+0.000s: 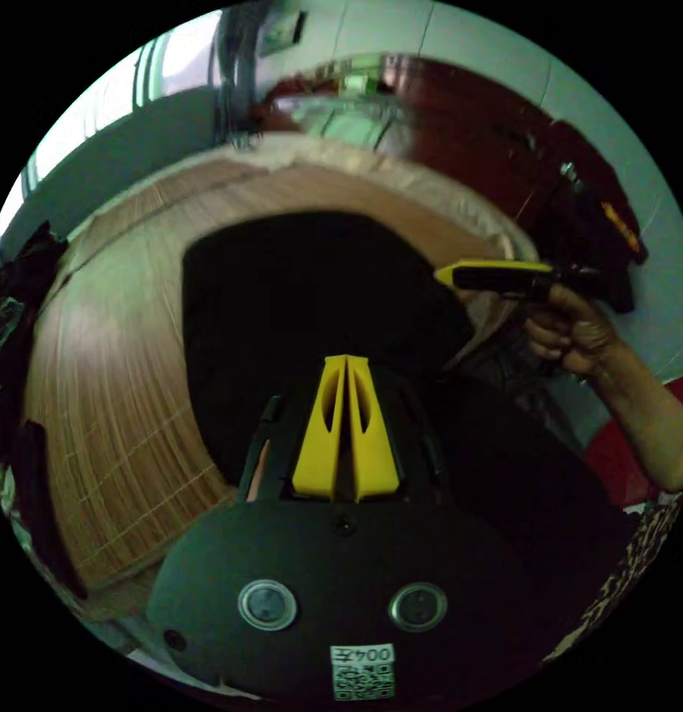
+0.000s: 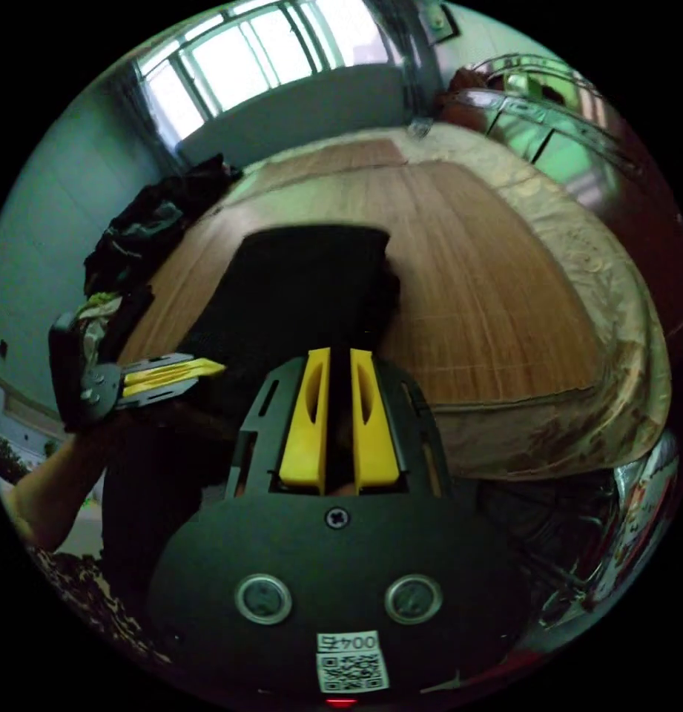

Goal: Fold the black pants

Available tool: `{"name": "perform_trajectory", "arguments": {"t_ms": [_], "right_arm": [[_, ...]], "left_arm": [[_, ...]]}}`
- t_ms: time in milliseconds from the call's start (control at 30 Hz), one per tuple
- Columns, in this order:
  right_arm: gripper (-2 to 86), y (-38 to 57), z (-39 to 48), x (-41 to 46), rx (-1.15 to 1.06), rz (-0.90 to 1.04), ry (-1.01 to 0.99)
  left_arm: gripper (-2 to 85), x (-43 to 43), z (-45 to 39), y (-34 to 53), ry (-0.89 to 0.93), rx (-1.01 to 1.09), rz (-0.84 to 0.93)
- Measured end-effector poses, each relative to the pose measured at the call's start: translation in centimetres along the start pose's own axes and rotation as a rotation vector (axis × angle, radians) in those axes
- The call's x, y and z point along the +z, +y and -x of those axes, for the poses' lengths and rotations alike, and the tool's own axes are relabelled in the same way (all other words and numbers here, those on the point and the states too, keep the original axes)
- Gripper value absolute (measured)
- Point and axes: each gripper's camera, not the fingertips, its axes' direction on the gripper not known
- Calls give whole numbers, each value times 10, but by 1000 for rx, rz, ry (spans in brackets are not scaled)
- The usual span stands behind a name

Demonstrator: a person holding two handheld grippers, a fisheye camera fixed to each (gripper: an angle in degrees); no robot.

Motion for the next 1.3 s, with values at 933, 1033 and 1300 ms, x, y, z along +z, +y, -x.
{"name": "perform_trajectory", "arguments": {"t_ms": [933,1033,1300], "right_arm": [[62,-40,33,18,465,71,-454],[75,-52,50,18,457,134,-447],[53,-60,81,9,504,260,-364]], "left_arm": [[2,-130,144,148,122,-483,-219],[2,-142,166,155,90,-470,-212],[4,-155,250,160,80,-557,-188]]}}
